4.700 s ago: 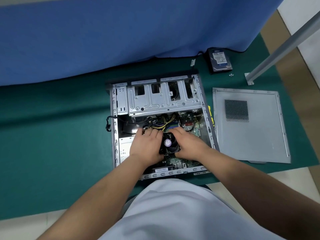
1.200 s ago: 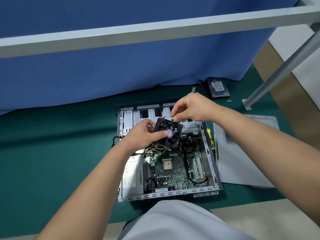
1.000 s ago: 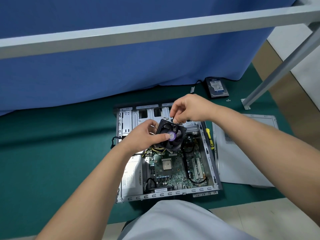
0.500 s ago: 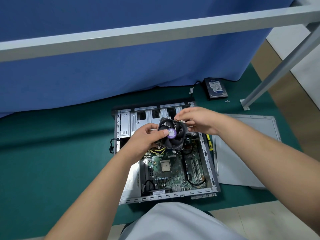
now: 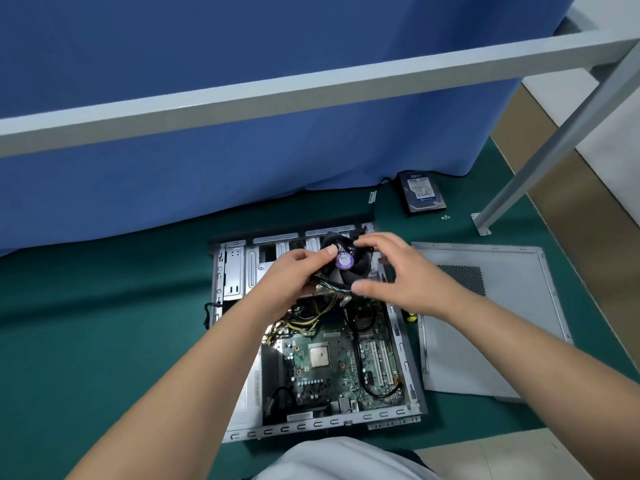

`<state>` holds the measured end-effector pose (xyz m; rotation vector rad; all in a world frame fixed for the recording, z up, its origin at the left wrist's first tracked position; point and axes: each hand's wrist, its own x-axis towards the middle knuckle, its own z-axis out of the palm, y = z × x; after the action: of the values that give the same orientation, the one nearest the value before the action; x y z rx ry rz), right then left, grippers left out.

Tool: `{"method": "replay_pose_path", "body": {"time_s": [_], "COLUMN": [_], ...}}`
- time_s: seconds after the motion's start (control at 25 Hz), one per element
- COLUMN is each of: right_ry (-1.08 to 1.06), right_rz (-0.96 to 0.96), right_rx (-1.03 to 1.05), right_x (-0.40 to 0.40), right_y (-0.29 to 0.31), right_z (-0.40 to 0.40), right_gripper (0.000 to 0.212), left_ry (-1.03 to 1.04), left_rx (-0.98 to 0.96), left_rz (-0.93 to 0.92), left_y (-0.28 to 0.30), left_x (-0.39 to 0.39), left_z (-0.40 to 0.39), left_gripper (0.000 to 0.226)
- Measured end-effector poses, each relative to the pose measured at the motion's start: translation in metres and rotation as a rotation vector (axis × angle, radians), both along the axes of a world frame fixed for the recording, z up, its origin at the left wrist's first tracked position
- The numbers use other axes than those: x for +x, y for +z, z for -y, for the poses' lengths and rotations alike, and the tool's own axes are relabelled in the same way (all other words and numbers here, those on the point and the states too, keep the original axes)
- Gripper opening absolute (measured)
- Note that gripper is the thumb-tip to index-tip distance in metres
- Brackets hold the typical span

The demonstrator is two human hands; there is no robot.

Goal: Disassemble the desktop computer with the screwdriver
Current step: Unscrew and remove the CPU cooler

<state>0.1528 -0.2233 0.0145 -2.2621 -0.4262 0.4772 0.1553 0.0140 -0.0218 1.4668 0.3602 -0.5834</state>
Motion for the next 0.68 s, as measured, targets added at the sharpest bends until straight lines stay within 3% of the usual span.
{"method": "replay_pose_path", "body": {"time_s": [0.12, 0.24, 0.32, 0.48, 0.6, 0.68], "right_ry": [-0.006, -0.063, -0.103, -0.222, -0.334, -0.414], "right_rz": [0.078, 0.109, 0.106, 0.079, 0.036, 0.008], "right_rx": [-0.194, -0.314, -0.295, -0.202, -0.247, -0.317], "right_x": [0.005, 0.022, 0.034, 0.061, 0.098, 0.13], "right_y": [-0.001, -0.001, -0.001, -0.005, -0.013, -0.024], "right_z": [0.007, 0.017, 0.027, 0.054, 0.082, 0.1], "right_gripper": [0.089, 0.085, 0.08, 0.083, 0.089, 0.081], "left_ry": [-0.083, -0.145, -0.152, -0.247, -0.214, -0.287], "left_rx": [0.068, 0.143, 0.131, 0.103, 0.536, 0.845], "left_rz": [0.049, 0.061, 0.038, 0.049, 0.336, 0.488], "left_y": [0.007, 0.008, 0.008, 0.001, -0.024, -0.045], "left_x": [0.02, 0.04, 0.055, 0.089, 0.11, 0.119], "left_z": [0.025, 0.05, 0.063, 0.076, 0.067, 0.054], "left_gripper": [0.07, 0.075, 0.085, 0.077, 0.067, 0.06]}}
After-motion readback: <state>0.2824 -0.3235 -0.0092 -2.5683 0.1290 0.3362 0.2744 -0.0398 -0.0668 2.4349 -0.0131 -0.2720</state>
